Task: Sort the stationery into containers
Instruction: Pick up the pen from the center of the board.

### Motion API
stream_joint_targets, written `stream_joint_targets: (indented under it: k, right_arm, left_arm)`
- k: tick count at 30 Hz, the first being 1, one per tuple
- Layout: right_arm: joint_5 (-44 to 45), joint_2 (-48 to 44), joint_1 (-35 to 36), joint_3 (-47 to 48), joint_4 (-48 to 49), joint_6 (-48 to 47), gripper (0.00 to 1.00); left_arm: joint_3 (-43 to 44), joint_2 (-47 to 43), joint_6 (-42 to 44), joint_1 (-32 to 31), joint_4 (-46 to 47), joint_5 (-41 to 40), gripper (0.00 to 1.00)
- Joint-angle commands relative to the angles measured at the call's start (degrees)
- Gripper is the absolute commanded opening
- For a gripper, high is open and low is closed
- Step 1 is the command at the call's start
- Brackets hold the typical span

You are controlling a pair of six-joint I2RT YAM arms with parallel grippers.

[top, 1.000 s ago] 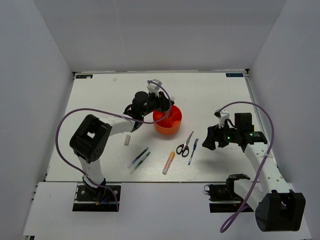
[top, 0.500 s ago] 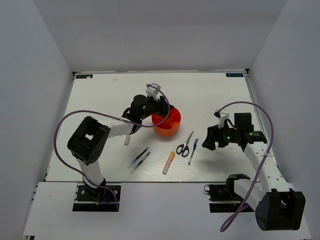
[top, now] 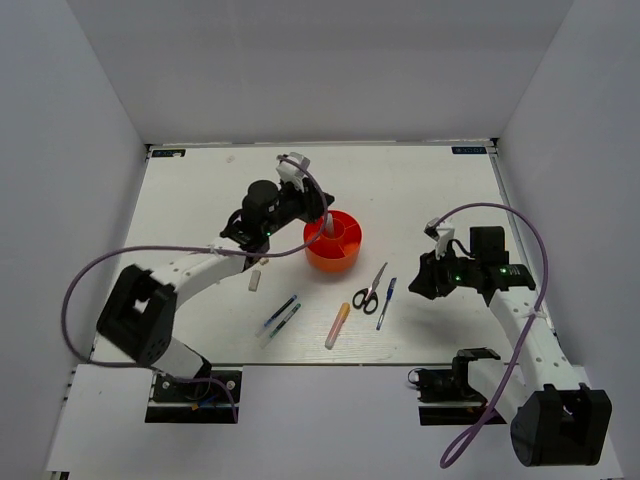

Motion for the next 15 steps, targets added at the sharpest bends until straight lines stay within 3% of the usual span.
stream_joint_targets:
  k: [1, 2, 3, 4, 6, 7, 8, 9, 13, 15]
  right_arm:
    - [-8.11, -1.53, 0.25, 0.02, -0.4, -8.2, 0.38]
    - [-9.34, -1.18, 0.43, -0.24, -0.32, -17.35, 0.31]
    - [-12.83, -0.92, 0.34, -0.59, -0.49, -21.27, 0.27]
    - [-15.31, 0.04, 0.86, -1.03, -1.45, -28.97, 0.24]
    - [-21.28, 4.07, 1.3, -0.08, -5.82, -47.85, 0.31]
    - [-22.0, 5.49, 2.96, 0.71, -9.77, -52.47, 0.55]
    - [-22.62, 7.07, 3.76, 2.46, -11.55, -59.12, 0.67]
    - [-22.71, 11.69, 5.51, 4.65, -14.09, -63.37, 0.75]
    - [-14.67, 18.4, 12.81, 9.77, -10.54, -67.46, 0.82]
    - [-11.57, 19.82, 18.17, 10.04, -5.27, -67.02, 0.82]
  left_arm:
    - [2.01, -11.91, 3.99, -0.67, -17.72, -4.2, 0.26]
    - [2.62, -14.62, 4.0, -1.28, -23.31, -5.88, 0.0]
    - [5.41, -16.74, 3.3, -1.46, -28.42, -7.55, 0.0]
    - [8.66, -17.54, 3.03, -1.55, -47.7, -10.78, 0.0]
    - [11.15, -19.56, 1.9, -1.73, -61.69, -12.83, 0.0]
    - [10.02, -20.27, 1.37, -1.73, -69.26, -12.75, 0.12]
    - [8.79, -22.36, 0.75, -1.55, -72.12, -15.27, 0.52]
    - [7.04, -23.6, 0.57, -1.64, -73.8, -15.47, 0.63]
    - [-6.47, -37.8, -0.22, 0.28, -78.82, -16.62, 0.82]
    - [-9.57, -41.09, -0.4, 1.34, -79.61, -17.49, 0.84]
